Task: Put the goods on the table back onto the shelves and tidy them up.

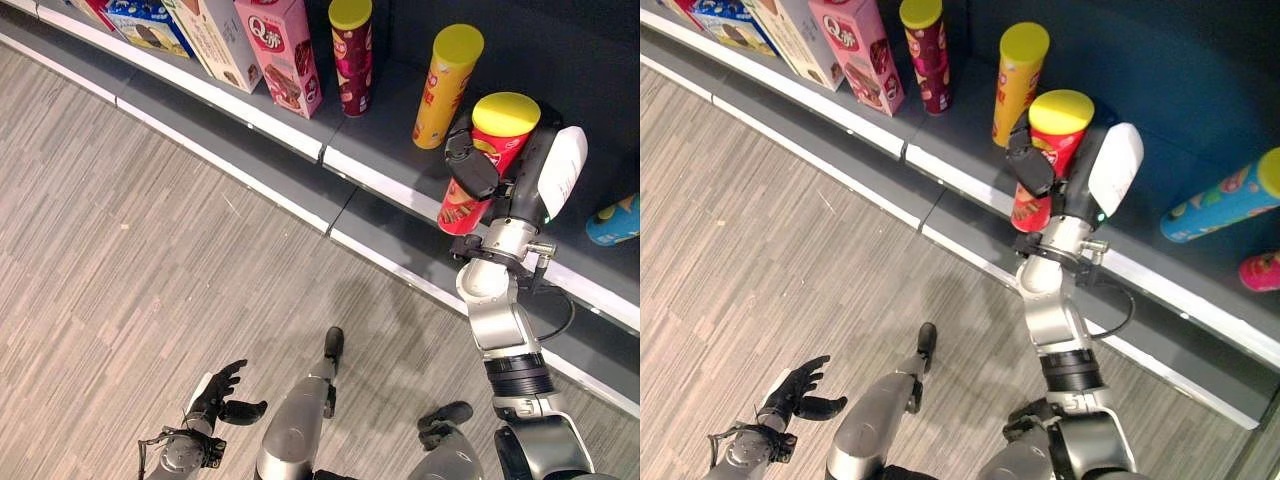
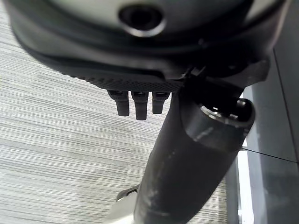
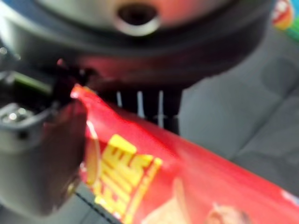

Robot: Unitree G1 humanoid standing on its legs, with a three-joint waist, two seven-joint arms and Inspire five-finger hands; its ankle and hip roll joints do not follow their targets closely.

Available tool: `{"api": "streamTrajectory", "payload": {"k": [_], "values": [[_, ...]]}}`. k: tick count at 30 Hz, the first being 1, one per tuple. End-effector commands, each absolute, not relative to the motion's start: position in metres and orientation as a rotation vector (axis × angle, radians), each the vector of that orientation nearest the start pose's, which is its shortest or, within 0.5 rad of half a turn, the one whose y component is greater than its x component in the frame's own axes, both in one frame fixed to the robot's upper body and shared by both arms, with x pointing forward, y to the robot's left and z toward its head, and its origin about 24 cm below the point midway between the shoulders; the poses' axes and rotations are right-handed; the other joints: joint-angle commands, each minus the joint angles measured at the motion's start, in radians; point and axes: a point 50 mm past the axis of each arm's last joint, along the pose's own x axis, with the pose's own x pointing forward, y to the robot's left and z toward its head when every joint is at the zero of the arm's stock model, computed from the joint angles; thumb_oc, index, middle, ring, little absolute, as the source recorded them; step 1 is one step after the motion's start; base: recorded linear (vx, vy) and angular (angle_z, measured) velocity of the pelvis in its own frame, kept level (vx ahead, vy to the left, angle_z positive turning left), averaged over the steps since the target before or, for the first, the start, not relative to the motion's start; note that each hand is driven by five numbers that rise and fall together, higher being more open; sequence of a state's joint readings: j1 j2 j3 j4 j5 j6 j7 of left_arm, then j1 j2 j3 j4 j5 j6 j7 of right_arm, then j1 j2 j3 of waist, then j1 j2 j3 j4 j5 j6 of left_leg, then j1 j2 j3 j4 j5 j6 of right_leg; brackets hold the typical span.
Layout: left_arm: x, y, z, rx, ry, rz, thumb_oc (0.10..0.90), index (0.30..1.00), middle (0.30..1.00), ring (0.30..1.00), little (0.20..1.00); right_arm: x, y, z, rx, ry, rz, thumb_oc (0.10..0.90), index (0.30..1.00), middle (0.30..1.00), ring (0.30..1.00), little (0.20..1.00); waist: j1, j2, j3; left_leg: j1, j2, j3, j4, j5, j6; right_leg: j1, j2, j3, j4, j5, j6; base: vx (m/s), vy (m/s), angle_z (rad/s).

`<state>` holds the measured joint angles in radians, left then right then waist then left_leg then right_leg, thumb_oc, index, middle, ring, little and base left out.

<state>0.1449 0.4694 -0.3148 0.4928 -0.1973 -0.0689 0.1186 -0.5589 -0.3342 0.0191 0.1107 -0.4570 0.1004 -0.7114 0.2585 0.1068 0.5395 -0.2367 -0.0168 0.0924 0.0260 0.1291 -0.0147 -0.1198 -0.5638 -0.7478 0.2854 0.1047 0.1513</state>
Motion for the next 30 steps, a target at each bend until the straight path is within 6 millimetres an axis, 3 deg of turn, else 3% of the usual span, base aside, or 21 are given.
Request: {"api": "streamTrajectory", "payload": {"k": [1, 9, 17, 19, 30], "values": [[0.163, 0.248, -0.072, 0.388, 0.578, -0.014, 0.8, 0.9, 0.9, 0.9, 0.9, 0.303, -0.209, 0.285, -0.565, -1.005, -0.915, 0.4, 0.3, 0.3, 0.3, 0.3, 0.038, 0.043, -0.032, 0.101, -0.017, -0.017, -0.113, -0.063, 0.024, -0.025, -0.123, 0.078, 0.197, 0.064, 0.111, 0.0, 0.002, 0.15], [0.169, 0.244, -0.072, 0.394, 0.564, -0.045, 0.8, 0.9, 0.9, 0.9, 0.9, 0.303, -0.238, 0.299, -0.567, -0.991, -1.074, 0.4, 0.3, 0.3, 0.3, 0.3, 0.046, 0.082, -0.023, 0.067, -0.042, -0.036, -0.113, -0.056, 0.031, -0.061, -0.152, 0.076, 0.219, 0.067, 0.111, 0.01, 0.007, 0.1], [0.17, 0.243, -0.072, 0.394, 0.56, -0.047, 0.8, 0.9, 0.9, 0.9, 0.9, 0.303, -0.241, 0.299, -0.57, -0.984, -1.089, 0.4, 0.3, 0.3, 0.3, 0.3, 0.046, 0.086, -0.023, 0.067, -0.046, -0.039, -0.113, -0.056, 0.032, -0.065, -0.155, 0.079, 0.223, 0.068, 0.111, 0.01, 0.006, 0.02], [0.174, 0.237, -0.07, 0.389, 0.538, -0.072, 0.8, 0.9, 0.9, 0.9, 0.9, 0.304, -0.263, 0.3, -0.584, -0.935, -1.172, 0.4, 0.3, 0.3, 0.3, 0.3, 0.035, 0.113, -0.022, 0.061, -0.063, -0.045, -0.113, -0.059, 0.039, -0.085, -0.176, 0.09, 0.238, 0.082, 0.111, 0.06, 0.037, 0.01], [0.18, 0.23, -0.064, 0.37, 0.496, -0.106, 0.8, 0.9, 0.9, 0.9, 0.9, 0.302, -0.288, 0.31, -0.595, -0.905, -1.245, 0.4, 0.3, 0.3, 0.3, 0.3, 0.031, 0.159, -0.029, 0.049, -0.091, -0.051, -0.113, -0.061, 0.045, -0.113, -0.212, 0.099, 0.261, 0.084, 0.111, 0.01, 0.004, 0.02]]}}
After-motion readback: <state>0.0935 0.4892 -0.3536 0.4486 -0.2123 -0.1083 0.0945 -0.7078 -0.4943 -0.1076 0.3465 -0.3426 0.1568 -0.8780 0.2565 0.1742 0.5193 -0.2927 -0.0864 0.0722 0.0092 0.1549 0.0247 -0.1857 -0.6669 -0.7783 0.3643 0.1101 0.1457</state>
